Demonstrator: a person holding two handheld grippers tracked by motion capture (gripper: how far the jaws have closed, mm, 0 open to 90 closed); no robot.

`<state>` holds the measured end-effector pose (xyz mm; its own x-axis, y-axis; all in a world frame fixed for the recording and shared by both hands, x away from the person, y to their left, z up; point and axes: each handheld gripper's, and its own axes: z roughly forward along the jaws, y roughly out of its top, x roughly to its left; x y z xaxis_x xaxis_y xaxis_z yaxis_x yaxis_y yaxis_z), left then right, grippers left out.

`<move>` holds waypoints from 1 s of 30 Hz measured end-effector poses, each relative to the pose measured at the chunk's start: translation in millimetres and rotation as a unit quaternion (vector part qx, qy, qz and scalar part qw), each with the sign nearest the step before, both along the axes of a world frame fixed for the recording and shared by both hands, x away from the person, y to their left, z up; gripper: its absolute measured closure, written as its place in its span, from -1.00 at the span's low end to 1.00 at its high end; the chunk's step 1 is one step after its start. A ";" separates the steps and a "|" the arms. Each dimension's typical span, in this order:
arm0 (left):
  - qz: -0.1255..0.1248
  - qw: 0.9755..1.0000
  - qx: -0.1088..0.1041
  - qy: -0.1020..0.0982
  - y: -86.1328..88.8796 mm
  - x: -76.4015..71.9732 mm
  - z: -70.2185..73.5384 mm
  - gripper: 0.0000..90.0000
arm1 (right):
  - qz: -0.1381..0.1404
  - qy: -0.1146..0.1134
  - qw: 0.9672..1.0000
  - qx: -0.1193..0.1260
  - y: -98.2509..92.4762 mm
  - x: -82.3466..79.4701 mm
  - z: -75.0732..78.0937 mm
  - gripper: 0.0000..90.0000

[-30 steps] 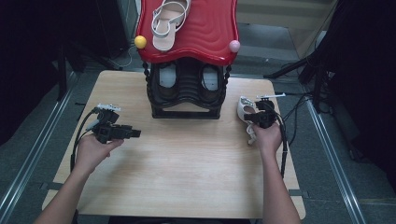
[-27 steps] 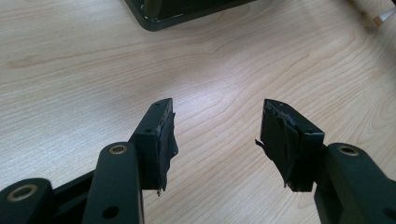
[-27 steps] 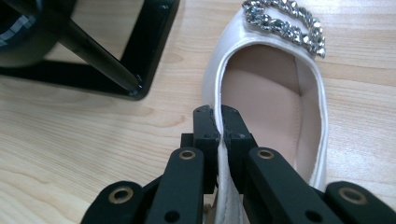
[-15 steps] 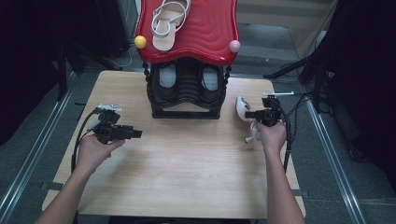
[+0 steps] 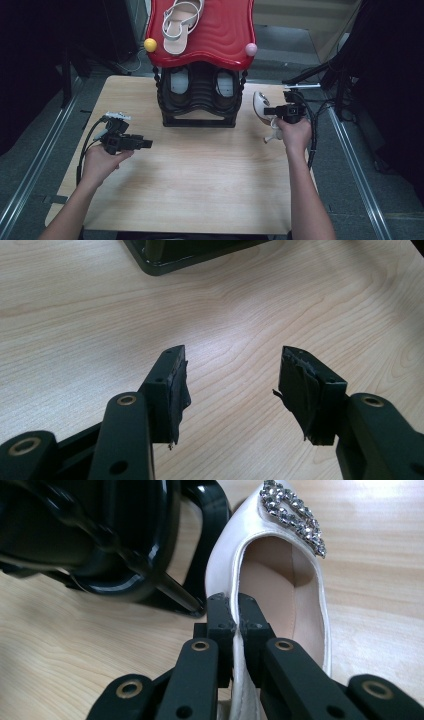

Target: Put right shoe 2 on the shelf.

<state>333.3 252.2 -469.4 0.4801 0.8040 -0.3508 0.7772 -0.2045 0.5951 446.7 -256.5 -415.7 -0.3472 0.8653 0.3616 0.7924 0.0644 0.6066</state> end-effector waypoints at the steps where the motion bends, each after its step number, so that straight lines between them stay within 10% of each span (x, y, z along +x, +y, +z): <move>1: 0.000 1.000 -0.001 0.000 -0.2 0.0 0.1 0.01 | 0.000 0.000 1.000 0.004 0.2 0.8 3.2 0.97; 30: -0.009 1.000 -0.004 -0.005 -2.9 -1.4 1.3 0.01 | -0.006 -0.047 0.999 0.027 8.5 14.8 112.5 0.97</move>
<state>331.9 249.3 -468.1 0.4977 0.7928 -0.3518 0.7676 -0.2138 0.6043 461.5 -247.9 -303.2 -0.3710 0.8501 0.3737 0.7322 0.0202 0.6808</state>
